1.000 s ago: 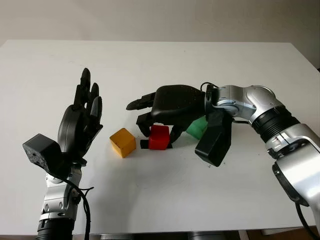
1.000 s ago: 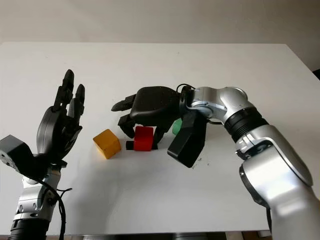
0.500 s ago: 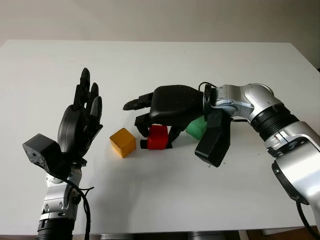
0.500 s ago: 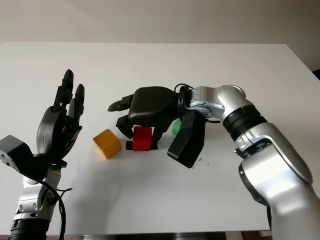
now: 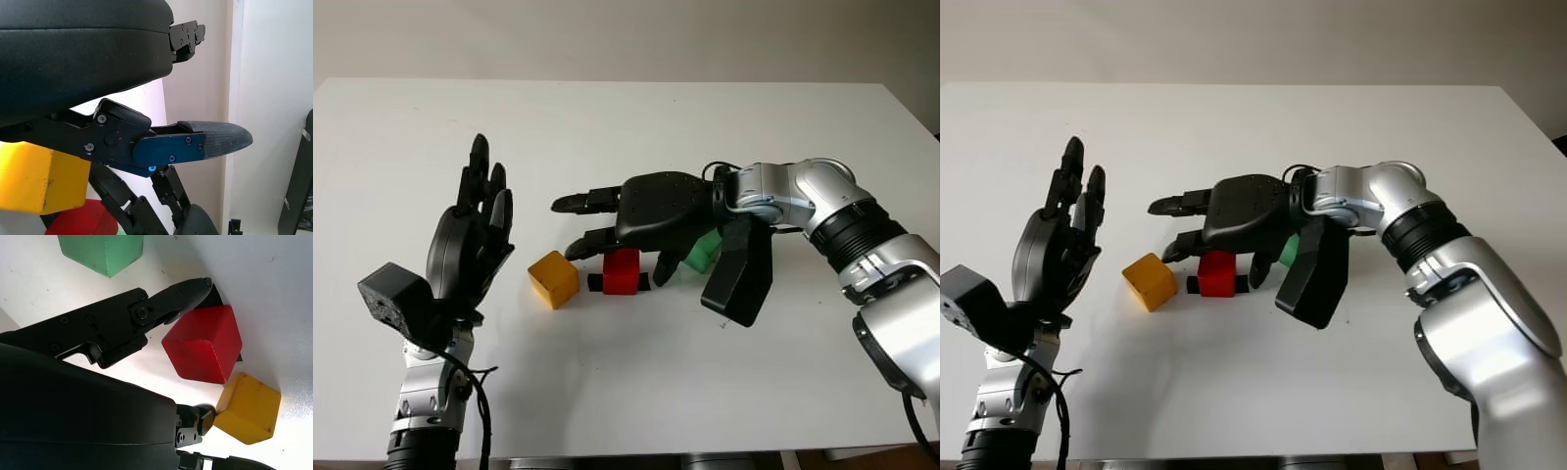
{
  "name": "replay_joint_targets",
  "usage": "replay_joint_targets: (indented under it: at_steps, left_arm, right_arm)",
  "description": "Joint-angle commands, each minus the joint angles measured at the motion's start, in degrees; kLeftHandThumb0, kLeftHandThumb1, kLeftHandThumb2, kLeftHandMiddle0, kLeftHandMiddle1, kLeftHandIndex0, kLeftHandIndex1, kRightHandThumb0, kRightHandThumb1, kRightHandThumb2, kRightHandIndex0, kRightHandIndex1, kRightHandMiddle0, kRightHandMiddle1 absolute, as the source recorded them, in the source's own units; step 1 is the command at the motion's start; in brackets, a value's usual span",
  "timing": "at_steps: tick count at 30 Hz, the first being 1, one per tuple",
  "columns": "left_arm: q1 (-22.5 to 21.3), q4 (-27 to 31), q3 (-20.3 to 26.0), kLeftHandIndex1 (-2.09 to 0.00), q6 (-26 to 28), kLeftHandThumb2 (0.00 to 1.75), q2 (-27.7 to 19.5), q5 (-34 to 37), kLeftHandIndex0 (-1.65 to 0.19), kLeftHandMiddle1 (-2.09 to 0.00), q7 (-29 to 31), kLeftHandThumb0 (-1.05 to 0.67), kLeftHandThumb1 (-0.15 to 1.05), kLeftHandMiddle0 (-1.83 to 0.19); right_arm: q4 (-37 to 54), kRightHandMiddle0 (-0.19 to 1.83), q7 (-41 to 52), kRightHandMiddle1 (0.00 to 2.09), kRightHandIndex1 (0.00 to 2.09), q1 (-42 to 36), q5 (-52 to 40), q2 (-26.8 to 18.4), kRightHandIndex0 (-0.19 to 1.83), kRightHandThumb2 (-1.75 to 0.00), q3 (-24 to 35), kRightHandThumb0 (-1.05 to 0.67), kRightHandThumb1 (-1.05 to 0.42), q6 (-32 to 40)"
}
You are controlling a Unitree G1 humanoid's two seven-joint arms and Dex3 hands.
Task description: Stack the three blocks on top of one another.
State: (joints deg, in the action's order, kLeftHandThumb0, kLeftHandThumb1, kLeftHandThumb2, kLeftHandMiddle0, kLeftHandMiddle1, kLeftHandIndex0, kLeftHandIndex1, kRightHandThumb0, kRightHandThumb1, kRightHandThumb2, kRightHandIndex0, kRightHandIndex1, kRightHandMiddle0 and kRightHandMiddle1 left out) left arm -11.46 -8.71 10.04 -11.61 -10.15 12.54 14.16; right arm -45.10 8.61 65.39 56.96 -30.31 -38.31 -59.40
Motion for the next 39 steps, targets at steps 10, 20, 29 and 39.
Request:
replay_joint_targets:
  at_steps: [10,20,29,39]
  left_arm:
    - [0.67,0.71,0.44,-0.05,0.13,0.49,-0.43,0.12,0.17,-0.05,0.29,-0.78,1.05,0.15]
    - [0.24,0.13,0.67,-0.06,0.06,0.5,-1.25,0.39,0.16,-0.05,1.35,-0.77,1.05,0.15]
    - [0.63,0.76,1.16,-0.06,1.24,0.51,-2.22,0.68,0.16,-0.06,2.48,-0.77,1.05,0.14]
    - [0.1,0.83,0.63,-0.06,2.09,0.52,-3.03,0.24,0.16,-0.06,3.62,-0.78,1.05,0.14]
  right_arm:
    - [6.94,-0.15,1.4,0.11,0.0,0.96,-2.67,-6.75,-0.19,-0.06,5.15,-0.75,-0.91,3.7]
    - [24.01,-0.1,14.47,0.1,0.04,-15.3,-25.67,-12.03,-0.15,-0.13,21.21,-0.73,-1.04,21.8]
    - [43.67,-0.18,7.65,0.03,0.03,-43.46,-45.7,2.5,-0.17,-0.45,36.63,-0.75,-1.05,54.22]
    - [56.68,-0.19,1.74,0.0,0.0,-54.58,-61.56,18.44,-0.19,-0.69,42.24,-0.71,-1.05,71.63]
